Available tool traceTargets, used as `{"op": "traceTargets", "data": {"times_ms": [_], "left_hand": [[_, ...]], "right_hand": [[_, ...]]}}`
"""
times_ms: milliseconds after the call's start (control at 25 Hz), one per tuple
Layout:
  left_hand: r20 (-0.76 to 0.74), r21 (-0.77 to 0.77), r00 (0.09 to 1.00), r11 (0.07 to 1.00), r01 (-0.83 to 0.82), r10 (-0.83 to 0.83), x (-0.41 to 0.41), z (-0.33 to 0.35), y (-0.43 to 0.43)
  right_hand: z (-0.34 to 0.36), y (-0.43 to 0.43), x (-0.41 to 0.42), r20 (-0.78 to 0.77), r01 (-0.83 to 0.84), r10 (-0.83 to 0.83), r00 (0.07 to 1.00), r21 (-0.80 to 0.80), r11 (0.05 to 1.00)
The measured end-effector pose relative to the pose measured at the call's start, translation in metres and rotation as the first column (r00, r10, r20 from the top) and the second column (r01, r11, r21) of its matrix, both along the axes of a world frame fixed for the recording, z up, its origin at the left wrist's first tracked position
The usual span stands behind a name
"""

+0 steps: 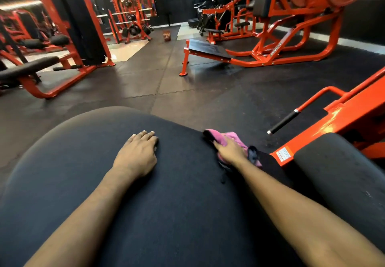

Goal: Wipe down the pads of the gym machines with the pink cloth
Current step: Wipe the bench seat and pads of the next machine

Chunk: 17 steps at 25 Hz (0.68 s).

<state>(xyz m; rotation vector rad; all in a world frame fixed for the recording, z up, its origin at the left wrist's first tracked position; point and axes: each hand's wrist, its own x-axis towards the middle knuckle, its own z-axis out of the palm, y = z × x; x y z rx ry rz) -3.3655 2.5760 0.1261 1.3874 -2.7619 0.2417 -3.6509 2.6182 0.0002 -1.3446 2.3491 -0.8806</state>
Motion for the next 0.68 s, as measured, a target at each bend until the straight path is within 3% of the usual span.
{"op": "traceTargets", "data": {"times_ms": [160,360,440,520,680], "left_hand": [[-0.055,-0.031,0.995,0.996,-0.085,0.084,0.035,0.017,0.006],[-0.037,-0.088,0.987,0.984,-0.157,0.154,0.071,0.022,0.048],[-0.034,-0.097,0.986,0.981,-0.166,0.163,0.076,0.018,0.073],[-0.041,-0.109,0.986,0.980,-0.168,0.164,0.083,0.016,0.102],[-0.074,-0.146,0.983,0.973,-0.179,0.170,0.111,0.015,0.147]], "right_hand": [[0.049,0.009,0.103,-0.117,-0.324,0.308,0.944,-0.173,0.930],[0.017,0.162,0.139,-0.086,-0.556,0.556,0.827,-0.273,0.785],[-0.015,0.204,0.116,-0.059,-0.473,0.479,0.876,-0.297,0.829],[-0.041,0.221,0.079,-0.048,-0.275,0.271,0.961,-0.250,0.929],[-0.012,0.198,0.058,0.049,0.051,-0.050,0.998,-0.016,0.999]]}}
